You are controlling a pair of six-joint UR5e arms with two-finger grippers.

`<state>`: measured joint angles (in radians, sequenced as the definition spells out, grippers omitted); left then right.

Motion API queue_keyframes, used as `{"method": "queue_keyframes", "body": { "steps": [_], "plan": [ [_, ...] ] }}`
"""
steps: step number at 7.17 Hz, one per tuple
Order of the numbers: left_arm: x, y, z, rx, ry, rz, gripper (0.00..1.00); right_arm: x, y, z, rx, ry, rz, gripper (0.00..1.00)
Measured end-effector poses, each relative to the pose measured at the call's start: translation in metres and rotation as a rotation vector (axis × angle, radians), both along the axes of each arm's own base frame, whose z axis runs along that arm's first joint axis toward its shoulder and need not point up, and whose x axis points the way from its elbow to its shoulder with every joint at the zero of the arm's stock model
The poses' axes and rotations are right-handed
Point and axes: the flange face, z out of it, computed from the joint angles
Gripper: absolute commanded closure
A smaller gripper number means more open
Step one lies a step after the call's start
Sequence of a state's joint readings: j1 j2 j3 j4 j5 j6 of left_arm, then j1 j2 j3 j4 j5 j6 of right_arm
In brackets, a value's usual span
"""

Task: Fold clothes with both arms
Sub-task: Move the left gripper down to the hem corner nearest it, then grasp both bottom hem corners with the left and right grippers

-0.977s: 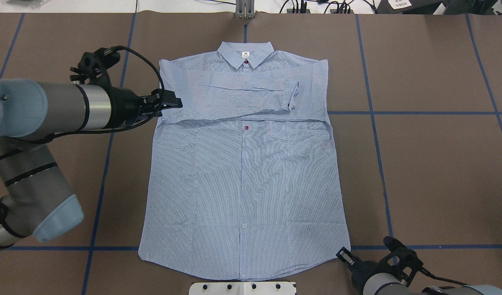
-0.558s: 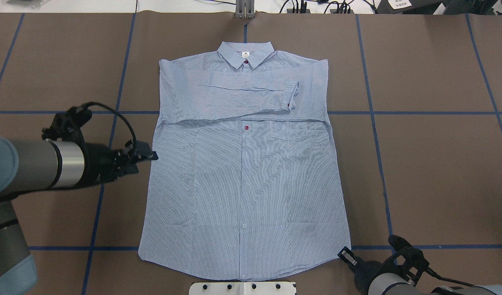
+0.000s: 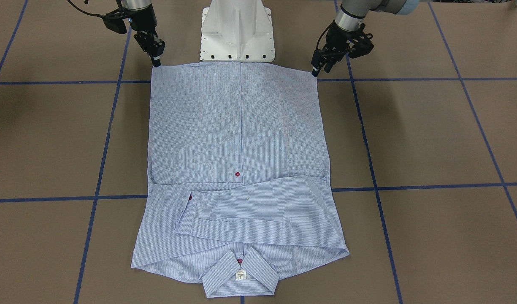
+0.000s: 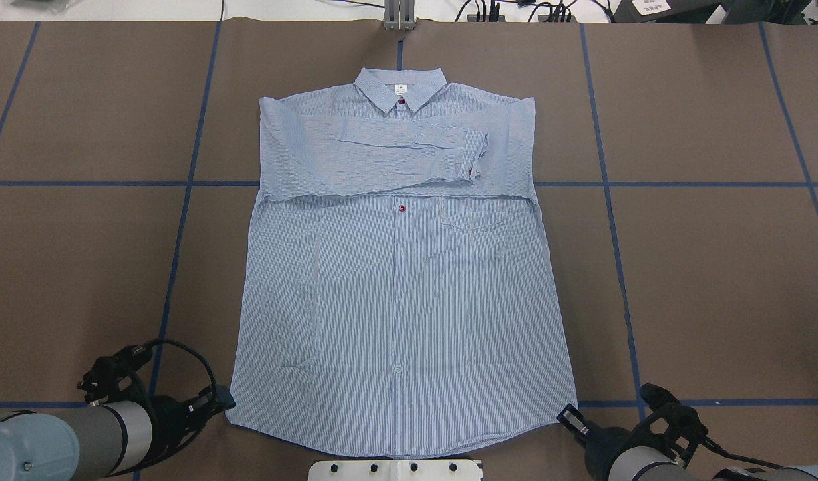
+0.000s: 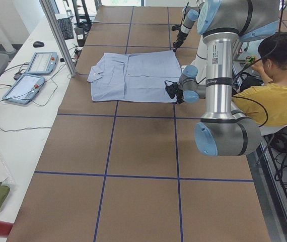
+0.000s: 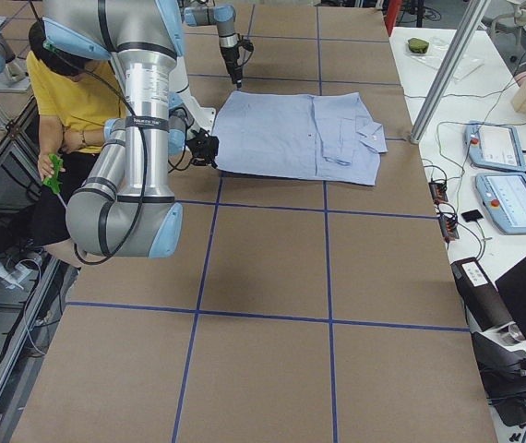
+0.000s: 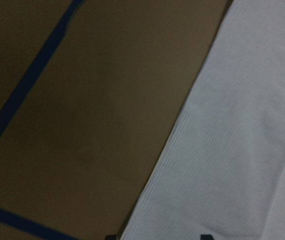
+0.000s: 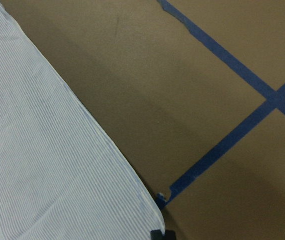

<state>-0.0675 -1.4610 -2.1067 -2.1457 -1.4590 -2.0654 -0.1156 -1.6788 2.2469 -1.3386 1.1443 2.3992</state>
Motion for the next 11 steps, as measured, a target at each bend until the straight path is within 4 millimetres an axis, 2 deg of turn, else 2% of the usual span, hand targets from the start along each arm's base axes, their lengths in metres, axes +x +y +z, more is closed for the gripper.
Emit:
{"method": "queue_keyframes", "body": {
  "steps": [2, 6, 8, 9, 10, 11],
  "plan": [
    [0.008, 0.012, 0.001, -0.008, 0.001, -0.007, 0.40, -0.001, 0.003, 0.000, 0.000, 0.001, -0.007, 1.00],
    [0.014, 0.010, -0.002, 0.045, -0.009, -0.056, 0.42, -0.001, 0.004, 0.004, 0.001, 0.009, -0.009, 1.00],
    [0.027, 0.012, -0.008, 0.050, -0.047, -0.052, 0.48, -0.001, 0.005, 0.005, 0.001, 0.012, -0.011, 1.00],
    [0.034, 0.012, -0.011, 0.051, -0.060, -0.052, 0.67, -0.001, 0.005, 0.005, 0.002, 0.013, -0.012, 1.00],
    [0.037, 0.012, -0.012, 0.051, -0.065, -0.052, 0.93, -0.001, 0.005, 0.006, 0.002, 0.013, -0.013, 1.00],
    [0.038, 0.012, -0.013, 0.051, -0.067, -0.053, 1.00, -0.001, 0.006, 0.006, 0.002, 0.013, -0.013, 1.00]
  ]
}}
